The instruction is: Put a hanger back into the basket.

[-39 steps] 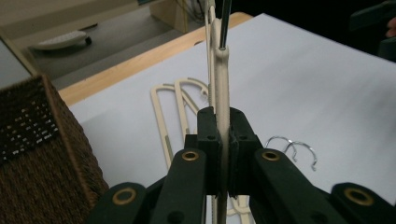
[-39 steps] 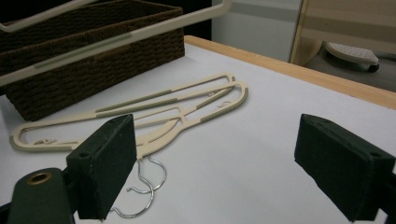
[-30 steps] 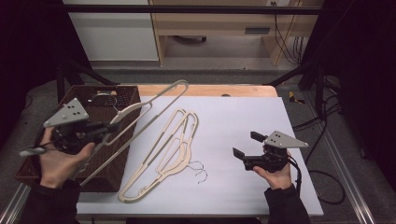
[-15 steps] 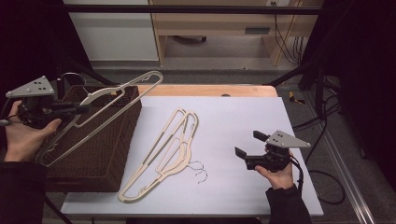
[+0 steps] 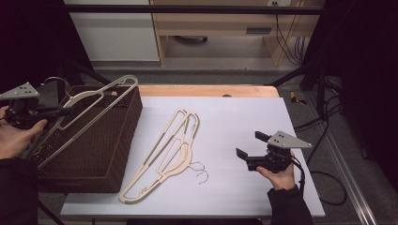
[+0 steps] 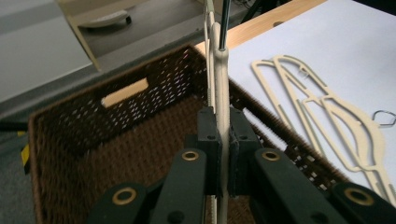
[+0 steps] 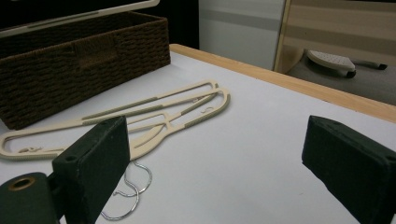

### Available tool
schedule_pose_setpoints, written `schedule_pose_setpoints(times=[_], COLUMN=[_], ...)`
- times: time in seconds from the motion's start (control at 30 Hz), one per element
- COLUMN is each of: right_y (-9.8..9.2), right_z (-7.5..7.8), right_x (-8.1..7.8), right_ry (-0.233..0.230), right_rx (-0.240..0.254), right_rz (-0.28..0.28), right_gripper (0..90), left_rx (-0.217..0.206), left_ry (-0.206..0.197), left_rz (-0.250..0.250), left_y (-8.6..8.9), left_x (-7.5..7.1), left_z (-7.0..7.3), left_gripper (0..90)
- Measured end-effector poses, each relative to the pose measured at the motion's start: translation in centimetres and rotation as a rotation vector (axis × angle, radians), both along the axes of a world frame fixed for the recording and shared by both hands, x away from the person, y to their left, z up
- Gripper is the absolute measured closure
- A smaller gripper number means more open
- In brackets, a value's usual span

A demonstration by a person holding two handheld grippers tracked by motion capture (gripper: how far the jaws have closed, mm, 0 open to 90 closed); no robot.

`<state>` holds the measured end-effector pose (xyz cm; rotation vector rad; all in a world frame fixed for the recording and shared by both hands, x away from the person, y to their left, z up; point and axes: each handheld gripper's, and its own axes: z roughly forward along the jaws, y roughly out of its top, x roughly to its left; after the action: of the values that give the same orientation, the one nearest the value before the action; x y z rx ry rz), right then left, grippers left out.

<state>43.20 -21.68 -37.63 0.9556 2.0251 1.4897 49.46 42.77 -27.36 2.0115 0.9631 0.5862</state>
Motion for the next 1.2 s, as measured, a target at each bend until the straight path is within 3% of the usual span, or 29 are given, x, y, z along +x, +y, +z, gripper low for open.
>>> schedule_pose_setpoints(times=[0.2,0.3,0.37,0.5,0.57,0.63,0.67,0.73,0.8,0.83,0.9,0.97,1.0,1.17,1.2], right_y=[0.2,0.2,0.2,0.3,0.4,0.3,0.3,0.4,0.4,0.4,0.5,0.6,0.6,0.6,0.6], right_z=[-0.1,-0.1,-0.1,-0.2,-0.2,-0.2,-0.2,-0.2,-0.3,-0.3,-0.3,-0.4,-0.4,-0.4,-0.4], right_x=[0.1,0.1,0.1,0.1,0.1,0.1,0.1,0.1,0.1,0.1,0.2,0.2,0.2,0.1,0.1], right_ry=[0.005,0.006,0.007,0.007,0.008,0.007,0.010,0.011,0.009,0.009,0.013,0.014,0.013,0.013,0.014], right_rx=[-0.005,-0.006,-0.006,-0.009,-0.010,-0.012,-0.011,-0.013,-0.015,-0.015,-0.018,-0.020,-0.020,-0.019,-0.019], right_rz=[0.000,0.000,-0.003,0.001,0.003,0.005,0.004,0.009,0.007,0.007,0.008,0.011,0.009,0.013,0.012], right_gripper=[7.7,7.8,7.8,7.8,7.8,7.8,7.9,7.9,8.0,8.0,8.0,7.9,7.9,7.9,7.9], left_rx=[0.002,-0.005,0.035,0.041,0.039,0.044,0.062,0.064,0.041,0.041,0.043,0.037,0.026,0.021,0.013], left_ry=[0.043,0.046,0.077,0.097,0.137,0.144,0.179,0.191,0.216,0.216,0.211,0.210,0.207,0.205,0.189], left_rz=[0.052,0.053,0.071,0.091,0.108,0.115,0.145,0.155,0.187,0.187,0.244,0.254,0.285,0.327,0.338], left_y=[1.4,1.5,1.0,0.5,0.3,0.3,0.3,0.5,1.1,1.1,1.6,1.8,2.1,3.2,3.7], left_x=[0.0,0.0,0.5,1.0,1.7,1.9,2.3,2.4,2.5,2.5,2.5,2.4,2.1,1.1,0.5], left_z=[-2.0,-2.5,-3.6,-5.0,-6.8,-7.2,-8.3,-8.7,-9.5,-9.5,-9.9,-9.9,-9.8,-9.6,-9.5], left_gripper=[85.8,85.7,85.7,85.6,85.6,85.5,85.3,85.0,84.7,84.5,83.0,81.7,79.4,68.8,66.1])
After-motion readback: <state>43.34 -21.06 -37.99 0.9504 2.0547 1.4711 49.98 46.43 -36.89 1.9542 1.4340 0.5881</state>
